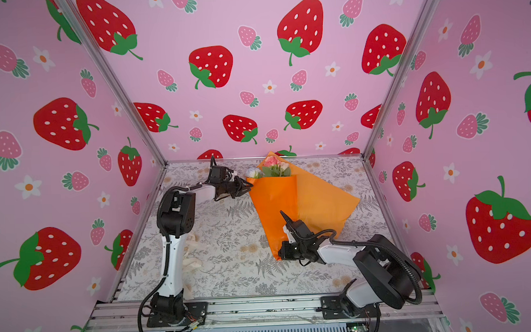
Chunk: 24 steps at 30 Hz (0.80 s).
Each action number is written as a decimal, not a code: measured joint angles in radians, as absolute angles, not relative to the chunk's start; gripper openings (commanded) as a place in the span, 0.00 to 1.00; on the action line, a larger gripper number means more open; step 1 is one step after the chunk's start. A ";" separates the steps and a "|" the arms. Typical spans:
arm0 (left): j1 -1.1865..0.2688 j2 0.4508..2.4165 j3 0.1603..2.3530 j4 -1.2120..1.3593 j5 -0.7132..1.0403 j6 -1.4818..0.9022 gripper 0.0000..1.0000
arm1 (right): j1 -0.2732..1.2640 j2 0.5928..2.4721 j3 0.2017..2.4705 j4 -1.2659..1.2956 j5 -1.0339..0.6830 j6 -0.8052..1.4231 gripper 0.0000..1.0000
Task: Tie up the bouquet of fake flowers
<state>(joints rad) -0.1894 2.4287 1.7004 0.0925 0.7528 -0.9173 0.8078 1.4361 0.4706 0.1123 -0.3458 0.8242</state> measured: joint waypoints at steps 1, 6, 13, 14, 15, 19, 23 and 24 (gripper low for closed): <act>-0.184 2.439 1.719 0.086 0.752 -0.921 0.33 | 0.808 1.436 0.470 0.112 -0.346 0.822 0.07; -0.159 2.490 1.830 0.025 0.752 -0.921 0.35 | 0.808 1.436 0.470 0.112 -0.346 0.810 0.07; -0.143 2.545 2.018 -0.143 0.718 -0.866 0.37 | 0.807 1.436 0.471 0.112 -0.346 0.805 0.07; -0.142 2.545 2.038 -0.171 0.712 -0.852 0.37 | 0.807 1.436 0.471 0.112 -0.347 0.805 0.08; -0.140 2.541 2.047 -0.190 0.708 -0.841 0.37 | 0.807 1.436 0.471 0.112 -0.346 0.806 0.08; -0.142 2.458 1.973 -0.228 0.681 -0.809 0.38 | 0.807 1.436 0.472 0.110 -0.346 0.807 0.08; -0.159 2.250 1.765 -0.241 0.654 -0.786 0.33 | 0.807 1.434 0.476 0.104 -0.344 0.807 0.08; -0.168 2.187 1.707 -0.241 0.650 -0.780 0.32 | 0.807 1.433 0.477 0.100 -0.342 0.807 0.08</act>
<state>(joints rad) -0.1684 2.1868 1.7069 -0.2409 0.6498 -0.7803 0.8074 1.4326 0.4770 0.1001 -0.3420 0.8070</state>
